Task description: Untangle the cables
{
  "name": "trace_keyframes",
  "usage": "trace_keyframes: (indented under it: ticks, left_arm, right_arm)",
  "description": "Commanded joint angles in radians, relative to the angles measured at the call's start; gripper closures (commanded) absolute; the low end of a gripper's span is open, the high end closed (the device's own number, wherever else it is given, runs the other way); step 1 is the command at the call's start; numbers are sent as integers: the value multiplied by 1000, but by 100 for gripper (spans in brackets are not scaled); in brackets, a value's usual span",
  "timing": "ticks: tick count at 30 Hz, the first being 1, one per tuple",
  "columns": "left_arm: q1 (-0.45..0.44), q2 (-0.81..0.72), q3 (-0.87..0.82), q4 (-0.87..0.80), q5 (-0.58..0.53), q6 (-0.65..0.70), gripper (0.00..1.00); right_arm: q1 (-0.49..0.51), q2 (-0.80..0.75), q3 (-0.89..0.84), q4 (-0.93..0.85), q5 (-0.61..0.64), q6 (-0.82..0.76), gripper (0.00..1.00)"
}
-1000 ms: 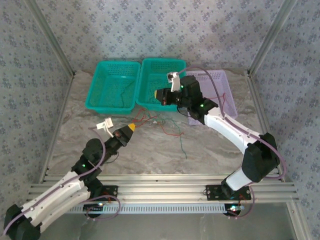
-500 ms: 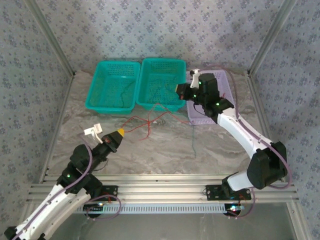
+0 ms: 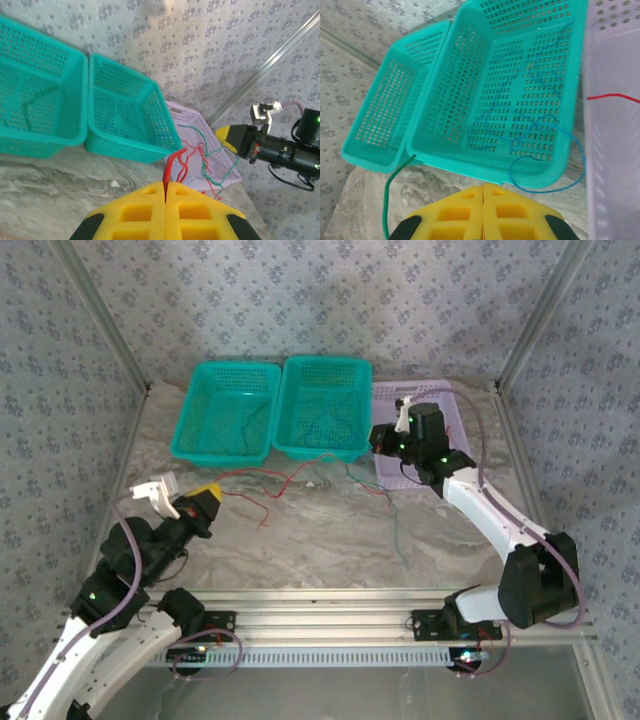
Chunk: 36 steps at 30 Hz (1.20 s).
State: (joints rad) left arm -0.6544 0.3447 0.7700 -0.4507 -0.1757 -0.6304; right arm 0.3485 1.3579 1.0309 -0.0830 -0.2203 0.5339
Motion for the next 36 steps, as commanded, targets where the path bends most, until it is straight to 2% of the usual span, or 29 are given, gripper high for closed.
trace_keyframes:
  ticks: [1,7,17,21,30,36]
  left_arm:
    - [8,22,92,-43,-100,125,100]
    - [7,105,187,-40,-154,204,100]
    - [8,172,331,-13,-192,291,100]
    - [8,220,378,-15,-145,292,100]
    - [7,269,541,-16,-186,395,100]
    - [7,333,610,-49,-162,404,100]
  right_arm:
    - [-28,-29,-36,-2,53,-1,100]
    - [-64,-29,-57,12,64,1,100]
    - [-53,-19,-73,29,60,-8,100]
    - [-29,-16,-84,57,45,-14,100]
    - [13,45,-100,75,49,-45,100]
    - [69,115,-71,109,-12,-85,100]
